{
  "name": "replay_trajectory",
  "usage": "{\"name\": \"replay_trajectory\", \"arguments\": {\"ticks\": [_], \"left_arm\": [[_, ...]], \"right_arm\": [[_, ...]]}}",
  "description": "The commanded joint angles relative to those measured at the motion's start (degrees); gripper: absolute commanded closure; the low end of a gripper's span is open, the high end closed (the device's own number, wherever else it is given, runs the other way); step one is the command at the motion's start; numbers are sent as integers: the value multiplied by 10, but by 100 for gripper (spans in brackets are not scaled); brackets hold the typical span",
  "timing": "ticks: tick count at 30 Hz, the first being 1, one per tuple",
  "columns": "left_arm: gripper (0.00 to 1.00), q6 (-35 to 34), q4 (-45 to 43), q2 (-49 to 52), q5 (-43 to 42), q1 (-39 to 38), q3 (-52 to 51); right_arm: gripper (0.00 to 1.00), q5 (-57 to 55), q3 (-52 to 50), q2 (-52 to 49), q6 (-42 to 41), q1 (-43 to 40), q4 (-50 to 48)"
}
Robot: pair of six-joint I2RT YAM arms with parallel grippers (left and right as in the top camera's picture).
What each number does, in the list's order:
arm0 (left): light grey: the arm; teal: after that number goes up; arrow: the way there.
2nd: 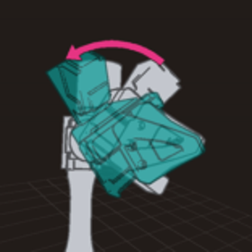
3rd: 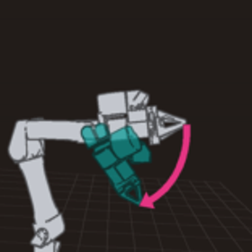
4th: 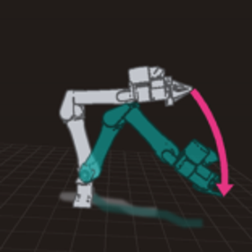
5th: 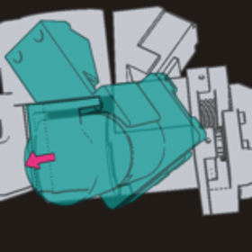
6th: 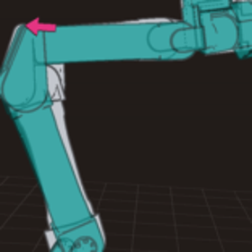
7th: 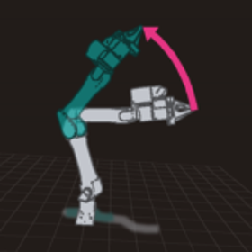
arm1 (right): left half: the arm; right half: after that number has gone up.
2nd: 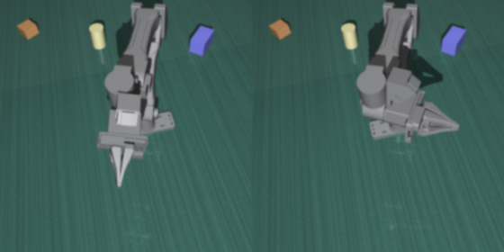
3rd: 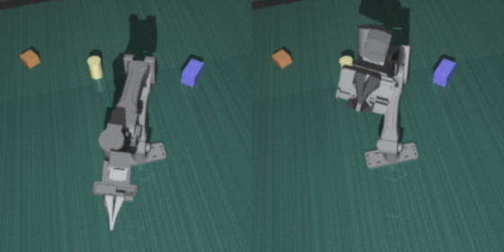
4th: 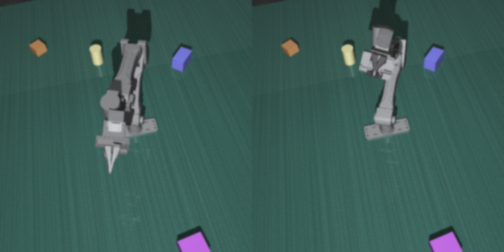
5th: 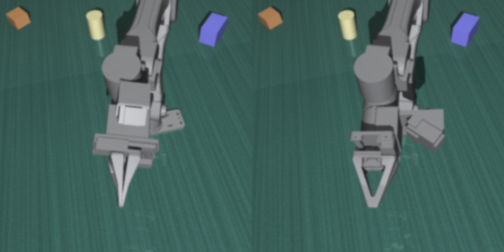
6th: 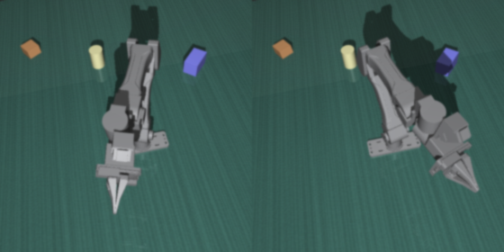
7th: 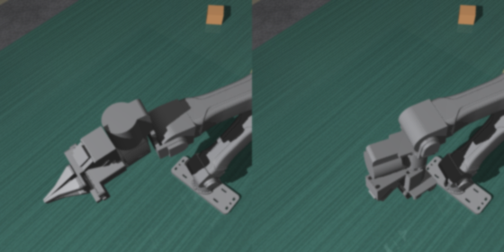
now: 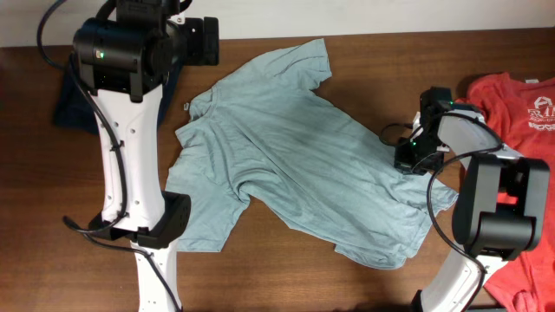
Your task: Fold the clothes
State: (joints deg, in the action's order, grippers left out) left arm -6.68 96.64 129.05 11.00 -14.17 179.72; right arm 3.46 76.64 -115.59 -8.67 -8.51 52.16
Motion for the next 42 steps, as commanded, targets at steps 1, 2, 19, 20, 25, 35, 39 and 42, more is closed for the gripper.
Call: {"name": "replay_trajectory", "arguments": {"ticks": [1,2,19,20,25,35,39,42], "left_arm": [[1,3,0,2,6,0,-1],[1,3,0,2,6,0,-1],[1,3,0,2,6,0,-1],[1,3,0,2,6,0,-1],[1,3,0,2,6,0,-1],[1,3,0,2,6,0,-1],[1,3,0,2,6,0,-1],[1,3,0,2,6,0,-1]], "right_arm": [[96,-13,-6,-31,-13,4,-13],[96,-14,-6,-37,-13,4,-18],[96,-110,-5,-140,-12,-6,-176],[96,-118,-2,-140,-11,-9,-188],[96,-122,74,-140,15,-25,-184],[96,-90,386,-137,70,-28,45],[96,-26,462,-137,111,-28,133],[96,14,477,-137,136,-28,189]]}}
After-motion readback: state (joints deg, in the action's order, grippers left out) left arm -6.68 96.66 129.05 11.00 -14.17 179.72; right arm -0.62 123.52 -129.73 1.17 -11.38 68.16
